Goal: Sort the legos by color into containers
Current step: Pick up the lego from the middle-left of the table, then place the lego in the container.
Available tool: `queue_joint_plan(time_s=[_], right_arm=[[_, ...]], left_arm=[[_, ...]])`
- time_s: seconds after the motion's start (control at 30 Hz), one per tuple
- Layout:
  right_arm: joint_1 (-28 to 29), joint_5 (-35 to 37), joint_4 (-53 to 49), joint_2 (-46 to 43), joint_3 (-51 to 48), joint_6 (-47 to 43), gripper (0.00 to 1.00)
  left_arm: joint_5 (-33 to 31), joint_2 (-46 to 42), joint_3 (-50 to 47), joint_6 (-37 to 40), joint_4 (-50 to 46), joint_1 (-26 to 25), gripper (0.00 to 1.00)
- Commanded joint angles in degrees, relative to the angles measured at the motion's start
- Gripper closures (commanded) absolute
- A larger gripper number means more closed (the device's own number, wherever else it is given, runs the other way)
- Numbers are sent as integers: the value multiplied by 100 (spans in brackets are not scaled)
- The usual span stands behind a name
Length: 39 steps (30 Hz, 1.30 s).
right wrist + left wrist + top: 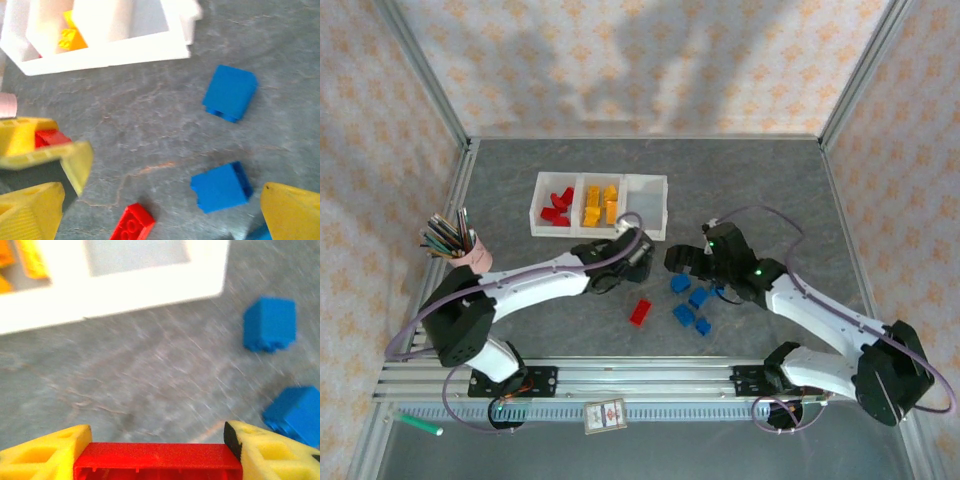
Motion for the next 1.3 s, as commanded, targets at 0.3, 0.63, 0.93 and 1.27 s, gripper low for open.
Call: queue_joint_plan(time_s=[0.3,0.63,0.93,1.27], right_arm=[[555,196,922,1407,1150,21,0],[554,447,983,1887,1527,-133,0],[546,422,926,1974,1626,-234,0],[408,363,750,1631,1527,-332,0]], left_arm=[[-574,-159,736,29,-264,2412,45],[-532,1405,1903,90,-75,3308,47],[-269,1932,2213,-39,95,3716,38],[-220,1390,2114,178,-122,3724,22]])
